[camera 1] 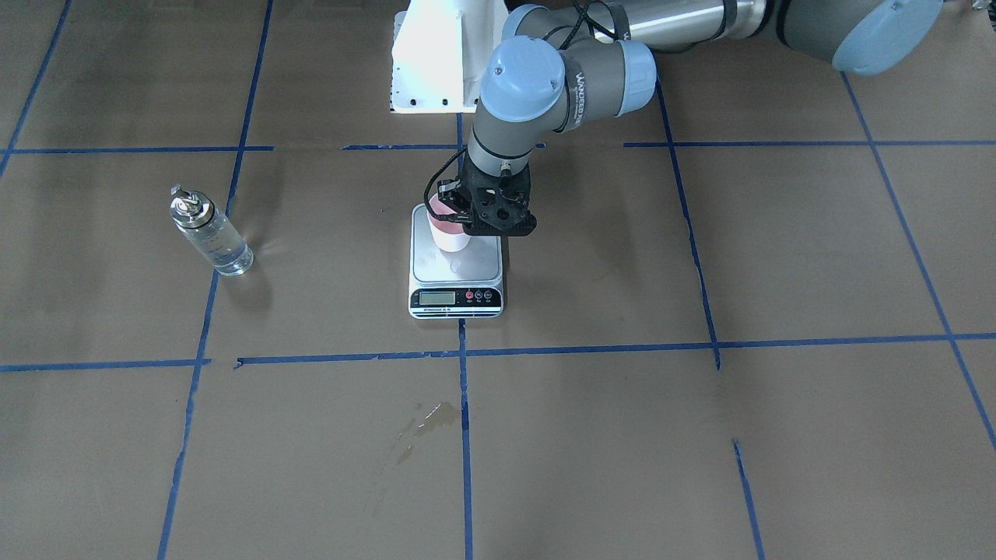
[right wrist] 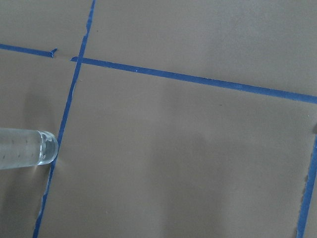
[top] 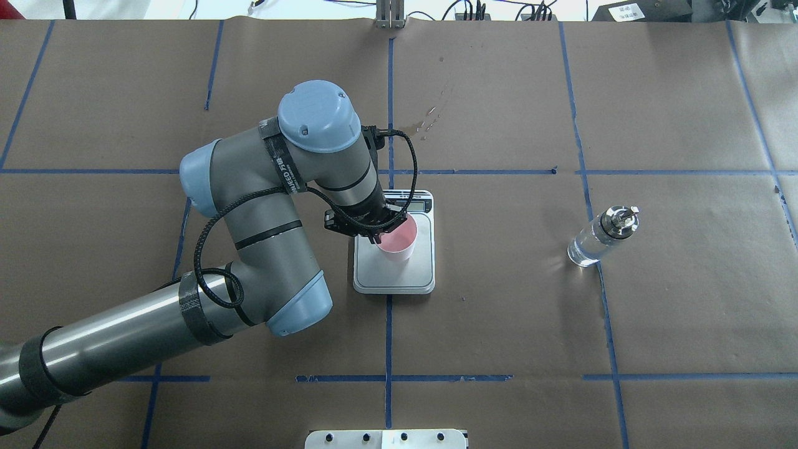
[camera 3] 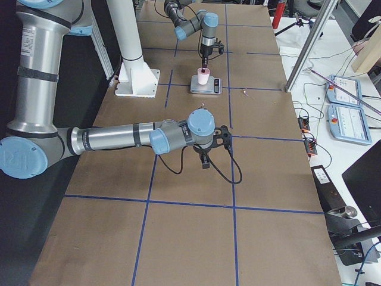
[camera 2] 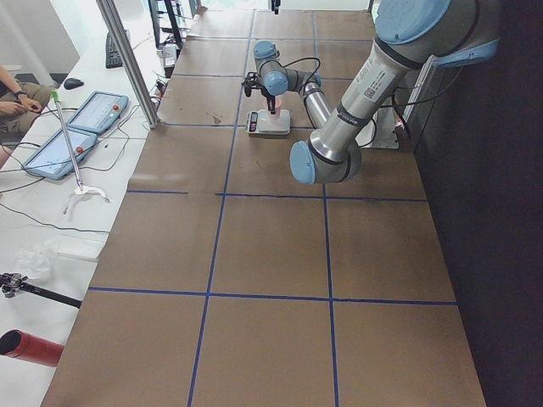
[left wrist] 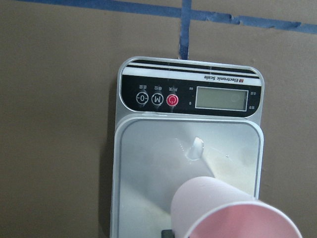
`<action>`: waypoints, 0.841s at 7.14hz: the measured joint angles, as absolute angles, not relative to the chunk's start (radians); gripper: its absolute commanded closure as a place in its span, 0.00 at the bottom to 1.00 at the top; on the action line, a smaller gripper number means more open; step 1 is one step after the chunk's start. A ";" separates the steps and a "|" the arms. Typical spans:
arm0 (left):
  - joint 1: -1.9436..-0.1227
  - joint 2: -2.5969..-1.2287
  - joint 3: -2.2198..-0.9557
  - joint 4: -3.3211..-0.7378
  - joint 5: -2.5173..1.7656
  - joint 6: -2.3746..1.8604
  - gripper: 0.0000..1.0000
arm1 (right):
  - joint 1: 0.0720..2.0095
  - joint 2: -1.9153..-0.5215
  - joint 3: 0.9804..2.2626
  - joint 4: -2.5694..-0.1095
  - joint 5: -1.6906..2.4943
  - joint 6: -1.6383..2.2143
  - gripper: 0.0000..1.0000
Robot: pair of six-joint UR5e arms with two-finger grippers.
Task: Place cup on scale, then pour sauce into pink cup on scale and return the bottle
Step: 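Carry the pink cup with the left gripper onto the scale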
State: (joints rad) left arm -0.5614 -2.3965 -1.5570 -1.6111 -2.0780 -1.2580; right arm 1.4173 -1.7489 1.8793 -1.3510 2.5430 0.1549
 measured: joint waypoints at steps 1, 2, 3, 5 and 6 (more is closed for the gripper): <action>-0.560 -2.396 -1.556 -1.612 -2.067 -1.257 0.84 | 1.414 -1.746 1.880 -1.352 2.536 0.155 0.01; -0.559 -2.395 -1.554 -1.612 -2.061 -1.257 0.67 | 1.414 -1.748 1.880 -1.352 2.535 0.155 0.01; -0.559 -2.394 -1.552 -1.612 -2.060 -1.256 0.37 | 1.413 -1.751 1.881 -1.354 2.536 0.157 0.03; -0.559 -2.392 -1.563 -1.620 -2.058 -1.254 0.27 | 1.404 -1.751 1.895 -1.355 2.523 0.160 0.00; -0.560 -2.390 -1.584 -1.624 -2.058 -1.255 0.27 | 1.385 -1.750 1.913 -1.353 2.501 0.161 0.00</action>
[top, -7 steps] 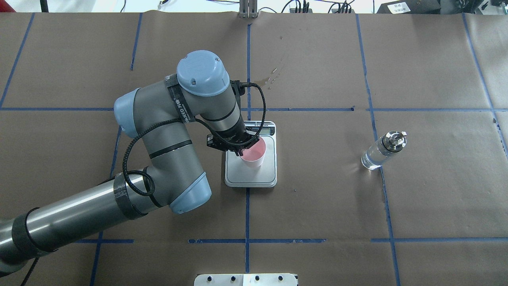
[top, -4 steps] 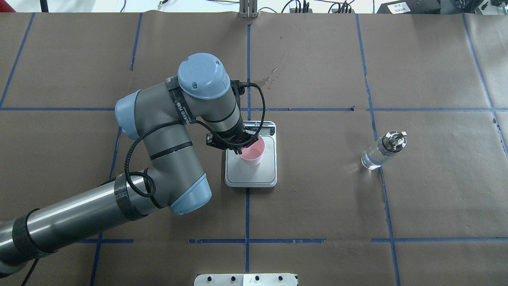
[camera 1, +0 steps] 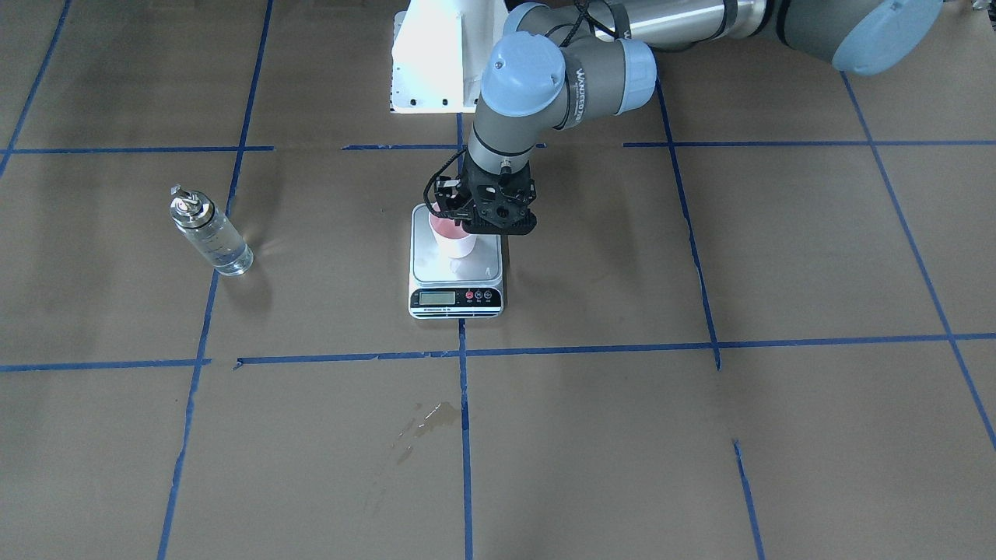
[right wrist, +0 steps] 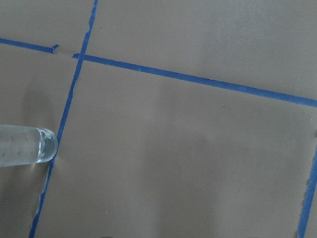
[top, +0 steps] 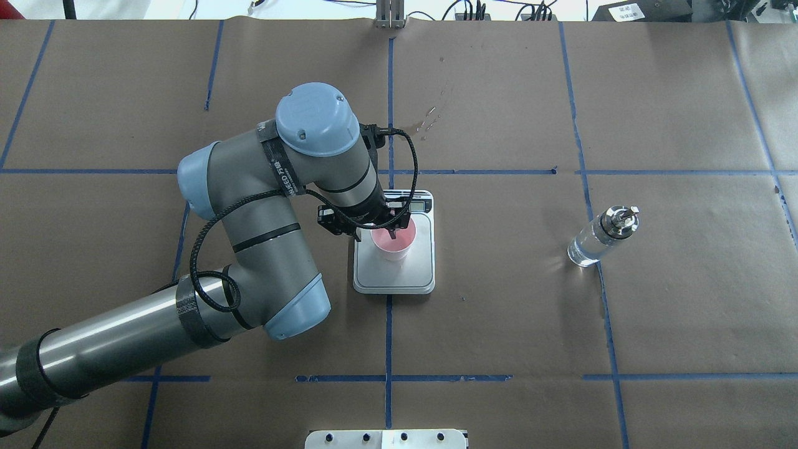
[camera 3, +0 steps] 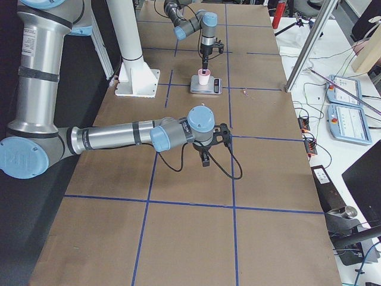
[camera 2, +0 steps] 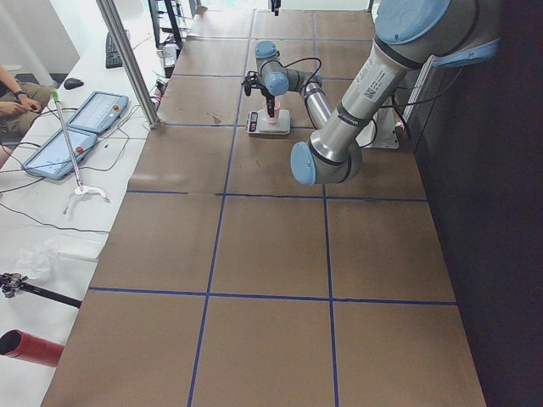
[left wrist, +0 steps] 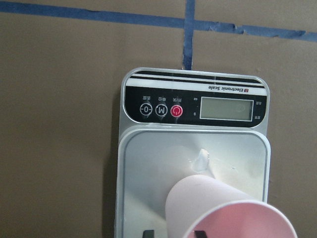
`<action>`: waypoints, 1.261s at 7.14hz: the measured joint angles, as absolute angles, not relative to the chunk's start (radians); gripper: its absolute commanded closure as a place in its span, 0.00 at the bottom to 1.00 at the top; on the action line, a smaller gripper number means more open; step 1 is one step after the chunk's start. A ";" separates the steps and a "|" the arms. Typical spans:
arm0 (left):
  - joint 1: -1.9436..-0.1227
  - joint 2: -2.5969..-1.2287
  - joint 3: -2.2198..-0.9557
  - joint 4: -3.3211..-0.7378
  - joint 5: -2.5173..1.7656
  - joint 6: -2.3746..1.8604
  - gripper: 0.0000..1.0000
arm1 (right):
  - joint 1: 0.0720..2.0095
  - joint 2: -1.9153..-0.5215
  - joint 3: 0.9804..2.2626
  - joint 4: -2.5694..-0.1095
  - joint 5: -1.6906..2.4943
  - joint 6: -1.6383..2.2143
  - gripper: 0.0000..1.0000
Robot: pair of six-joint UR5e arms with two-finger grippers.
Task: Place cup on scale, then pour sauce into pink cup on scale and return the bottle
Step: 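Carry the pink cup with the left gripper onto the scale, then release the cup and withdraw the left gripper while the right gripper approaches the bottle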
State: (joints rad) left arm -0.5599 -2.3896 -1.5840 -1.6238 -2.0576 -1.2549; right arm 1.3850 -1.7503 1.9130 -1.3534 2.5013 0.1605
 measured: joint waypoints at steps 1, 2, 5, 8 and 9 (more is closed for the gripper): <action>-0.562 -2.387 -1.611 -1.623 -2.057 -1.256 0.27 | 1.370 -1.751 1.934 -1.346 2.478 0.162 0.00; -0.570 -2.379 -1.640 -1.618 -2.057 -1.258 0.27 | 1.361 -1.759 1.957 -1.329 2.467 0.178 0.00; -0.626 -2.287 -1.763 -1.608 -2.059 -1.253 0.27 | 1.259 -1.837 2.005 -1.049 2.431 0.466 0.00; -0.739 -2.177 -1.845 -1.608 -2.063 -1.215 0.25 | 1.000 -1.892 2.016 -0.717 2.233 0.856 0.00; -0.759 -2.134 -1.866 -1.608 -2.062 -1.154 0.24 | 0.886 -1.906 2.030 -0.665 2.121 0.935 0.00</action>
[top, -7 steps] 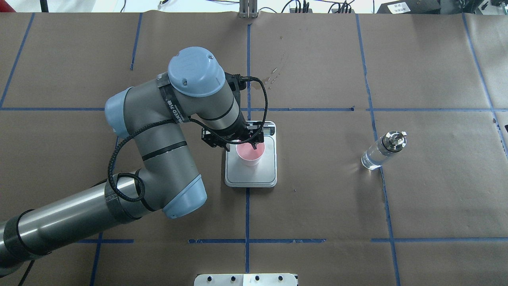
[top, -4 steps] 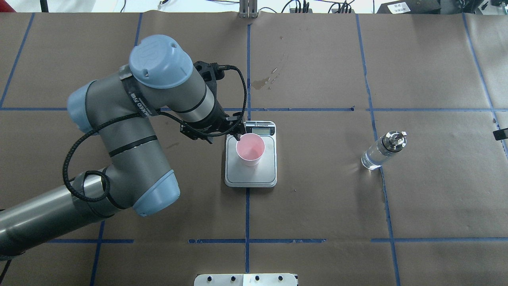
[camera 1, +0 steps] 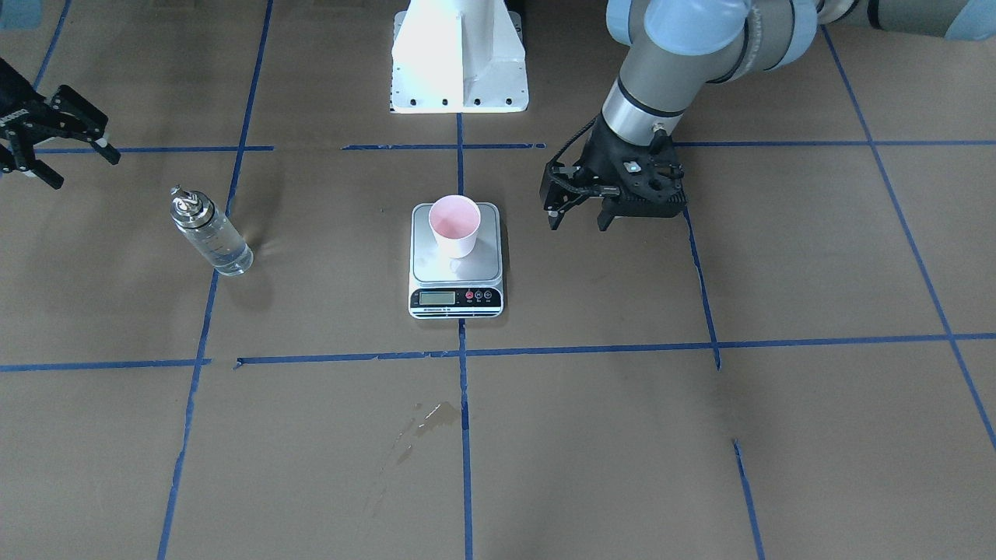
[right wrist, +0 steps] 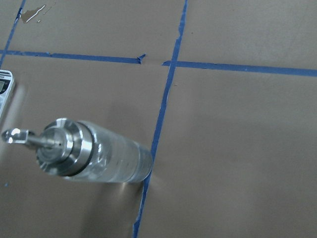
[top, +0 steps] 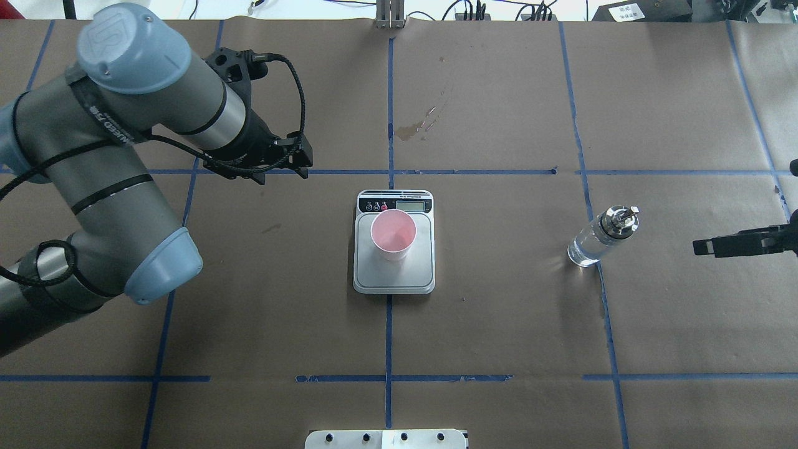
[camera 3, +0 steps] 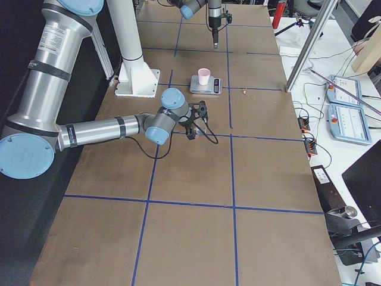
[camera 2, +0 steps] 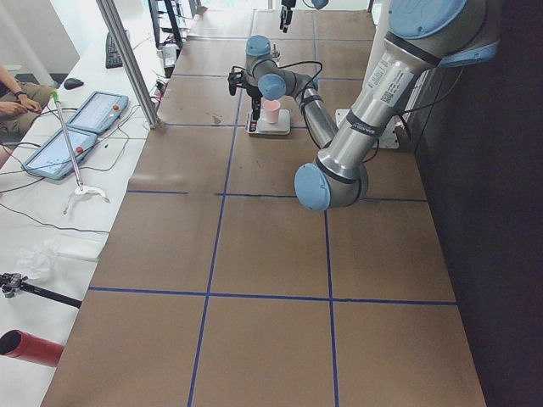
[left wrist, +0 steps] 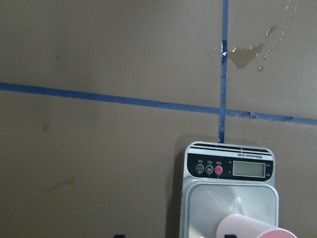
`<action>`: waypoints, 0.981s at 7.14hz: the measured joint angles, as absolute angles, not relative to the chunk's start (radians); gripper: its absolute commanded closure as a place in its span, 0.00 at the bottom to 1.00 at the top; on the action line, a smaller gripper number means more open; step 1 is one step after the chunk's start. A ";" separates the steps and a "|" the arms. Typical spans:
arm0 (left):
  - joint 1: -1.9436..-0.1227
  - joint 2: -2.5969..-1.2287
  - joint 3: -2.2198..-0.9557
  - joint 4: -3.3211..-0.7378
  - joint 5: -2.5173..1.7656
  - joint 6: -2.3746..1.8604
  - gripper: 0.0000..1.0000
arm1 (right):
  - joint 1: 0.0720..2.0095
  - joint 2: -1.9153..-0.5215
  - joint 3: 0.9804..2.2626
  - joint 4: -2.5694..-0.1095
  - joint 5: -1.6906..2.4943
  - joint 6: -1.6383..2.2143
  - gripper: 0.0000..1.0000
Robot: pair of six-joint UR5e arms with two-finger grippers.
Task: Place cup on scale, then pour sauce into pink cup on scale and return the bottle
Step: 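Release the cup and withdraw the left gripper while the right gripper approaches the bottle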
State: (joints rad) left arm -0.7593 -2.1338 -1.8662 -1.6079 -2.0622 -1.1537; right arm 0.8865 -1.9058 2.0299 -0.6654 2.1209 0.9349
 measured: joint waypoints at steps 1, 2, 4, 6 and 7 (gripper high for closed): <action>-0.777 -2.086 -1.879 -1.609 -2.062 -1.073 0.23 | 0.739 -1.917 2.045 -0.631 1.962 1.015 0.00; -0.792 -2.036 -1.883 -1.613 -2.061 -0.986 0.23 | 0.572 -1.921 2.056 -0.618 1.763 1.084 0.00; -0.815 -1.948 -1.884 -1.619 -2.059 -0.827 0.21 | 0.277 -1.920 2.062 -0.617 1.337 1.172 0.00; -0.872 -1.886 -1.882 -1.620 -2.059 -0.670 0.20 | 0.187 -1.916 2.053 -0.621 1.110 1.240 0.00; -0.911 -1.858 -1.879 -1.621 -2.058 -0.589 0.17 | 0.169 -1.915 2.037 -0.622 1.020 1.251 0.00</action>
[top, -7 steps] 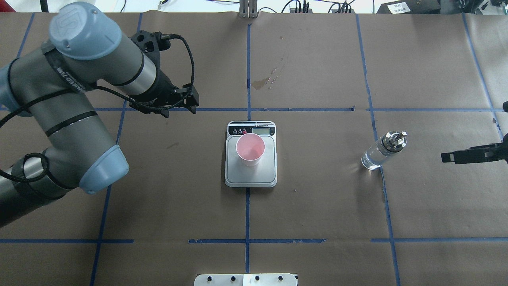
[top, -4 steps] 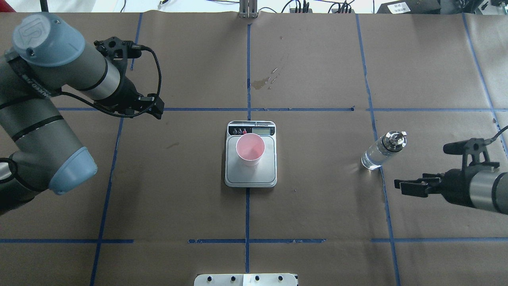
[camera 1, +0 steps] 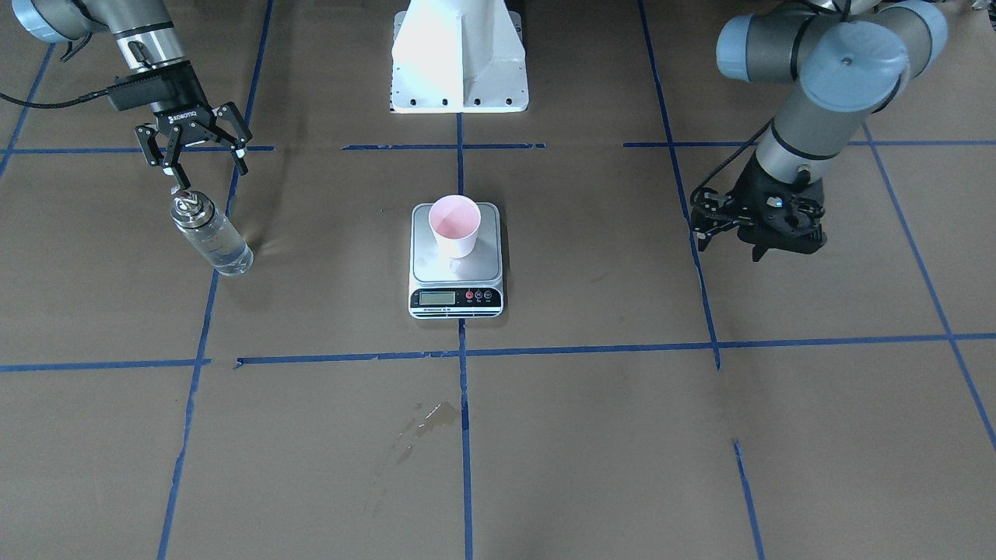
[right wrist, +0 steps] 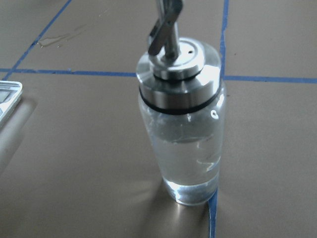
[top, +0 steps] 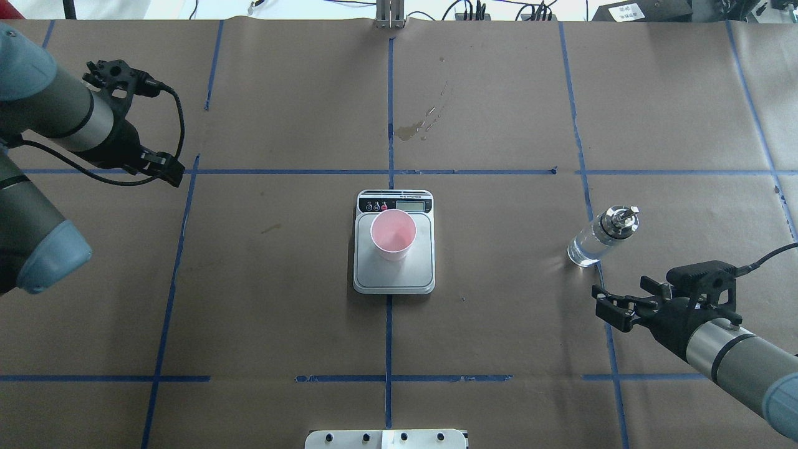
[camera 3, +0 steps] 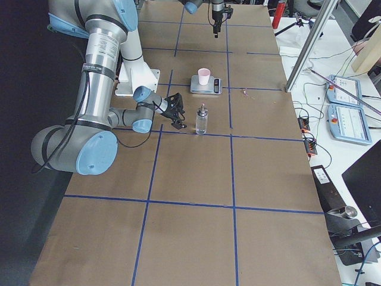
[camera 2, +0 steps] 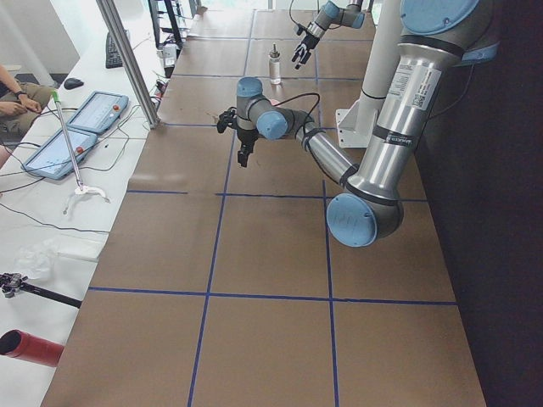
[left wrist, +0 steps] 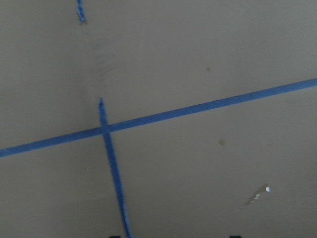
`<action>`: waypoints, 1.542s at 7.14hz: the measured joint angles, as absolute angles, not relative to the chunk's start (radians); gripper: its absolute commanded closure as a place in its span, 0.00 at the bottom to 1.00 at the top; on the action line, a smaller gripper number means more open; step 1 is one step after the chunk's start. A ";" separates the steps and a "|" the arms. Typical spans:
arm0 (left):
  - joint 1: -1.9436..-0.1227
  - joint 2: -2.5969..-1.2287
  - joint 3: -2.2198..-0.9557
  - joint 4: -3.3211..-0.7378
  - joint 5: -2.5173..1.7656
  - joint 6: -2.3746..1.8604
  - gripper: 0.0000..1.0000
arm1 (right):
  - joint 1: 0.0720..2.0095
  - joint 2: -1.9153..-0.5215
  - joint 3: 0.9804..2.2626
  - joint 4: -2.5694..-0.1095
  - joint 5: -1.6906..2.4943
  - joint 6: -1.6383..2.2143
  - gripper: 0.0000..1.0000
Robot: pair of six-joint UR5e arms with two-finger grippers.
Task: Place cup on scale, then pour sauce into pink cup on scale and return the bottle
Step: 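Release the cup and withdraw the left gripper while the right gripper approaches the bottle, then close the right gripper around the glass sauce bottle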
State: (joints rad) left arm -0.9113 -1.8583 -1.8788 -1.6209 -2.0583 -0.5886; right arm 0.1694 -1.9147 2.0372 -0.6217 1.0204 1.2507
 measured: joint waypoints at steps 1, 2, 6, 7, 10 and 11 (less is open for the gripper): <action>-0.951 -1.837 -1.873 -1.621 -2.058 -0.509 0.17 | 0.153 -1.906 2.011 -0.622 0.944 1.255 0.00; -0.990 -1.817 -1.868 -1.621 -2.059 -0.433 0.17 | 0.137 -1.883 1.982 -0.621 0.884 1.256 0.00; -1.038 -1.803 -1.864 -1.620 -2.062 -0.359 0.16 | 0.097 -1.806 1.883 -0.623 0.728 1.251 0.00; -1.038 -1.803 -1.866 -1.620 -2.063 -0.359 0.16 | 0.094 -1.791 1.861 -0.623 0.701 1.245 0.00; -1.039 -1.802 -1.878 -1.619 -2.066 -0.366 0.13 | 0.094 -1.754 1.825 -0.618 0.668 1.203 0.00; -1.040 -1.802 -1.881 -1.618 -2.065 -0.367 0.12 | 0.095 -1.748 1.817 -0.614 0.664 1.194 0.00</action>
State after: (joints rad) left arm -1.0395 -1.8024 -1.8806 -1.6180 -2.0652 -0.3667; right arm 0.0951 -1.7480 1.8169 -0.6144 0.6639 1.1937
